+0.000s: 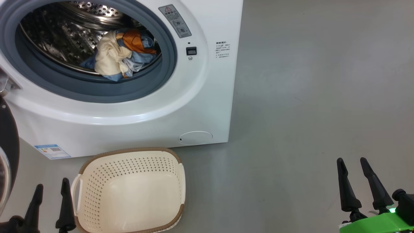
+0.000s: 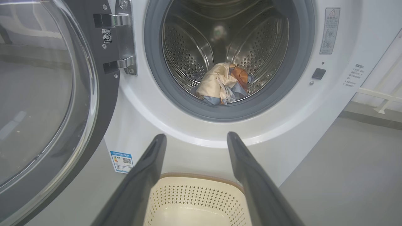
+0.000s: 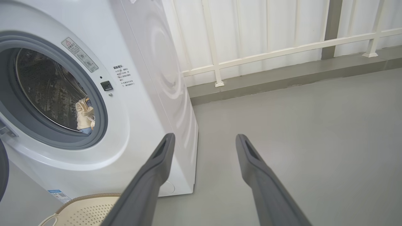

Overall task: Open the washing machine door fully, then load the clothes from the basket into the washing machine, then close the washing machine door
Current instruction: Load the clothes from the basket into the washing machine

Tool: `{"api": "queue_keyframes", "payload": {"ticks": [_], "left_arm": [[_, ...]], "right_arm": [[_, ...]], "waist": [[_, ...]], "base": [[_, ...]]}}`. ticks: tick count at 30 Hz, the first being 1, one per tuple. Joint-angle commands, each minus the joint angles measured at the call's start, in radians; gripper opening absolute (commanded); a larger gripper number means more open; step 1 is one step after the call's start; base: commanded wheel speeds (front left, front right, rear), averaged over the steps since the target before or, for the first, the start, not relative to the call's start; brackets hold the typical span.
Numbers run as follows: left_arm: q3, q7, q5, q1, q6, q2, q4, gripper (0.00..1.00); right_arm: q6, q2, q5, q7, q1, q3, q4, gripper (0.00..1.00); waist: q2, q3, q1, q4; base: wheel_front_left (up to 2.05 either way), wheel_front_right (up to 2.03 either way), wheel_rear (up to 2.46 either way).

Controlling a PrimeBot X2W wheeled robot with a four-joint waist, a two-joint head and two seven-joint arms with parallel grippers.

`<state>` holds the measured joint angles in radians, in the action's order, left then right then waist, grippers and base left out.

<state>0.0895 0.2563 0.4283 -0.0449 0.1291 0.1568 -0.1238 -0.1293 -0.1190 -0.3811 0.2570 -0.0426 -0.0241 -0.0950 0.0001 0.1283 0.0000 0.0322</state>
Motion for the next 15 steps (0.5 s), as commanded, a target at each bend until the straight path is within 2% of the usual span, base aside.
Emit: {"api": "queue_keyframes", "payload": {"ticks": [1, 15], "left_arm": [[0.036, 0.006, 0.004, 0.020, 0.002, 0.017, 0.030, 1.00], [0.035, 0.006, 0.007, 0.017, 0.002, 0.020, 0.039, 1.00]], "right_arm": [[-0.001, -0.009, -0.002, 0.005, 0.005, 0.021, 0.027, 1.00], [-0.001, -0.011, 0.000, 0.005, 0.008, 0.024, 0.026, 1.00]], "waist": [[-0.0001, 0.001, 0.0000, 0.001], [-0.0001, 0.001, 0.0000, 0.000]], "base": [[0.00, 0.00, 0.00], [0.00, 0.00, 0.00]]}}
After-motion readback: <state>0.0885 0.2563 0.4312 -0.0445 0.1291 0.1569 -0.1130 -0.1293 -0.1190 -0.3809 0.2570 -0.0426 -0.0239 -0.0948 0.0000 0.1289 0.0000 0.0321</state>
